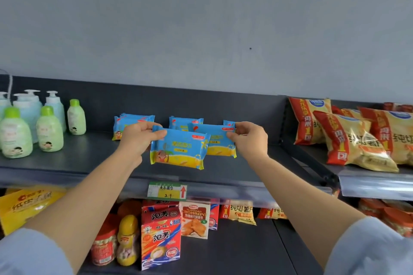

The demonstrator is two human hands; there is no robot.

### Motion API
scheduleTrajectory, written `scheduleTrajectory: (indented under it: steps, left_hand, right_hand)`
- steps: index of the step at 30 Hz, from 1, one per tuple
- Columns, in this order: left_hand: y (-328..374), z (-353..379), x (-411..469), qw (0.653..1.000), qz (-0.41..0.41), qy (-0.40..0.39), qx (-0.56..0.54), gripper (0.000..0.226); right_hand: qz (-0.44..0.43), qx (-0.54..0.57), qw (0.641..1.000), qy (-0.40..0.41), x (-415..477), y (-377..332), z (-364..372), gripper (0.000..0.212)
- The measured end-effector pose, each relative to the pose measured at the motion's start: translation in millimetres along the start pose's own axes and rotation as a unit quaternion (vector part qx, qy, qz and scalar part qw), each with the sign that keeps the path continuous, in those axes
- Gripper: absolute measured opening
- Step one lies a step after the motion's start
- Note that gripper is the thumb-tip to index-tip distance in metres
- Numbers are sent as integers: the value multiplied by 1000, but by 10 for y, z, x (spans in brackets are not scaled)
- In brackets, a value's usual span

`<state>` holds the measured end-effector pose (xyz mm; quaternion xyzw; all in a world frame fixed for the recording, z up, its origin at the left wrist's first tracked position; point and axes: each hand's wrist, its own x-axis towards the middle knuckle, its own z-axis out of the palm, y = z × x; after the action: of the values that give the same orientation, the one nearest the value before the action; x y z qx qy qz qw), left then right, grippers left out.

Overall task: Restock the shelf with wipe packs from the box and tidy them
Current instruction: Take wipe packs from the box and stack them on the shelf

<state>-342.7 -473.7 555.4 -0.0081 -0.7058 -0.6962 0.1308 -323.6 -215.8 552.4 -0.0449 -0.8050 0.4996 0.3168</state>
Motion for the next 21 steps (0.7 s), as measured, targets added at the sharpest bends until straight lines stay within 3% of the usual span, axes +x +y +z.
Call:
scheduleTrajectory:
  steps: [21]
  left_hand:
    - [-250, -38, 1173, 998, -33, -41, 33, 17]
  right_hand:
    - [63, 13, 995, -73, 1037, 326, 1294, 33]
